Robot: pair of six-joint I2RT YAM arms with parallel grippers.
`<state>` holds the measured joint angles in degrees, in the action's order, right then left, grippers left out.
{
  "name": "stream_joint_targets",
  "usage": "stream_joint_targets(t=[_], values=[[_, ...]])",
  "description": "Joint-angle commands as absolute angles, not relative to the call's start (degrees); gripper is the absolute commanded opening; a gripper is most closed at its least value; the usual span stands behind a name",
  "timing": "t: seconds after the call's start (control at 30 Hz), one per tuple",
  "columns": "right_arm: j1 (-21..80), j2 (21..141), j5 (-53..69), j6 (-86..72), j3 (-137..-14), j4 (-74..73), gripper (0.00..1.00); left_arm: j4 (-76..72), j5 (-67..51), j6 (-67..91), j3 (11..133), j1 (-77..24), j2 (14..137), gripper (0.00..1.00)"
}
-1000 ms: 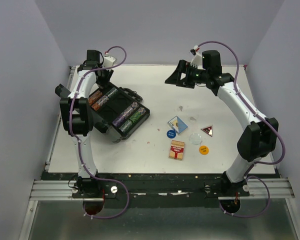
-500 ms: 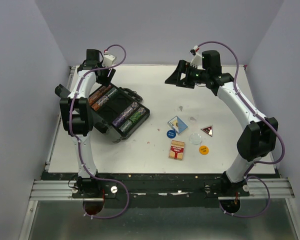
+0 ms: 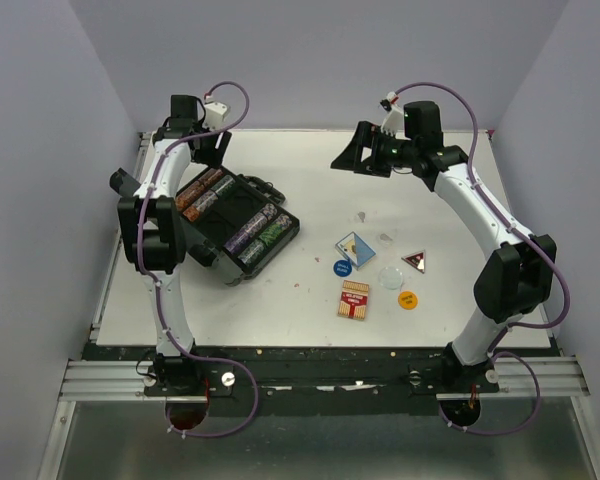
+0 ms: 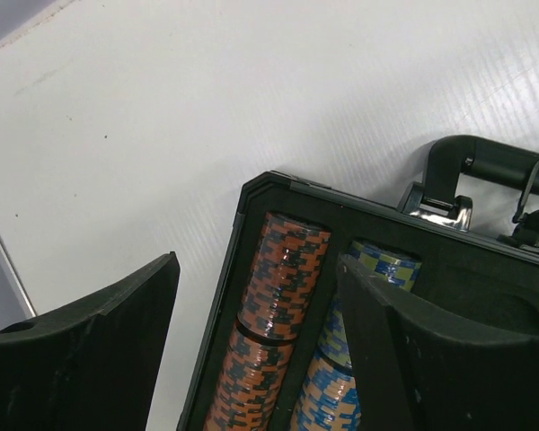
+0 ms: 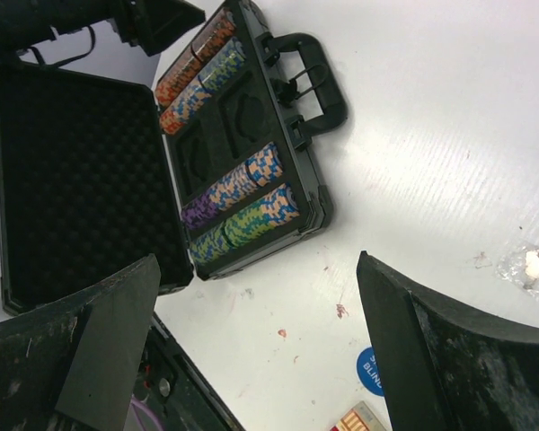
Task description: Pack up texas hold em set
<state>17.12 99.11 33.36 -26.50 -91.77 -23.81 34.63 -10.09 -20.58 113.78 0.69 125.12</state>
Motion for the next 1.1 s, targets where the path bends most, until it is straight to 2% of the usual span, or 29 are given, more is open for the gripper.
stream_joint_targets(t=[0.0,0.37,0.57,0.67,0.87,1.07], values=[[16.70,99.32,30.15,-23.12,-93.34,-26.80,0.98,31.99,-14.06,-16.88,115.84,0.97,118.05,0.80],[16.70,98.00,25.32,-17.49,-91.85,-29.36,0.98,31.20,-16.08,-12.58,115.23,0.97,106.10,0.82],[16.87,94.93,22.68,-16.87,-87.02,-29.18,0.97,31.90,-15.56,-6.69,110.93,0.88,98.98,0.82],[17.49,93.43,17.08,-16.70,-84.74,-31.02,0.96,32.52,-15.30,-2.30,108.03,0.88,94.94,0.82],[18.72,90.71,1.69,-22.14,-77.45,-36.64,0.95,39.19,-7.31,9.12,103.64,0.88,89.13,0.82],[18.72,90.61,-5.44,-24.61,-69.79,-36.39,0.93,40.08,-4.83,14.49,96.07,0.97,83.41,0.82]])
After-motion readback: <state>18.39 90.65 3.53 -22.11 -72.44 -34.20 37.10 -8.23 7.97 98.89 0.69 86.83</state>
